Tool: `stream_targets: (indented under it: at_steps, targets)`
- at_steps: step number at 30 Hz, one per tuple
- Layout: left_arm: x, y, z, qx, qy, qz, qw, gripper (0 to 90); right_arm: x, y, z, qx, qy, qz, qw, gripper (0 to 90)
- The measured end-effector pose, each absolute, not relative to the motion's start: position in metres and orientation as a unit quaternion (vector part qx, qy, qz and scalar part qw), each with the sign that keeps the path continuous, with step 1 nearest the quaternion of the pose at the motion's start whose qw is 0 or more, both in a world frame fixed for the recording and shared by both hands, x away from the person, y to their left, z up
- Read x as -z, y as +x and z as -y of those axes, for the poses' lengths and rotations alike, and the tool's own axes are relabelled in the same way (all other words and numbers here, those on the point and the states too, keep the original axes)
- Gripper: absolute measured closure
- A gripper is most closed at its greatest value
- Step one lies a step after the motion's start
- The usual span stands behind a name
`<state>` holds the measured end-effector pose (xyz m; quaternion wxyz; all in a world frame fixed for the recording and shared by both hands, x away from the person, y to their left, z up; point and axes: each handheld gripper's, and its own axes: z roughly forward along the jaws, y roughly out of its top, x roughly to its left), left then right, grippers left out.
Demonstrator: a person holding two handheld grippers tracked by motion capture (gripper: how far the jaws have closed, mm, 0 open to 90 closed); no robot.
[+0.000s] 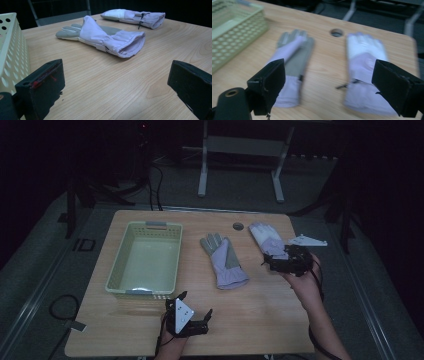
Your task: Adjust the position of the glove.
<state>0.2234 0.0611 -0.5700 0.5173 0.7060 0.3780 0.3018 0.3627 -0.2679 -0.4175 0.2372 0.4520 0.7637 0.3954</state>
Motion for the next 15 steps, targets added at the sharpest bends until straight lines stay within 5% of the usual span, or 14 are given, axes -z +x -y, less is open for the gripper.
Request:
stream_targets:
  at_steps: [8,15]
  targets:
    - [0.57,0.223,-0.061,-0.302,0.707,-0.376,0.518,1.1,0.424,0.381,0.227,-0.395,0.429,-0.784,0.214,13.3]
    - [0.57,0.222,-0.06,-0.303,0.708,-0.372,0.518,1.1,0.449,0.407,0.187,-0.374,0.411,-0.809,0.19,25.5]
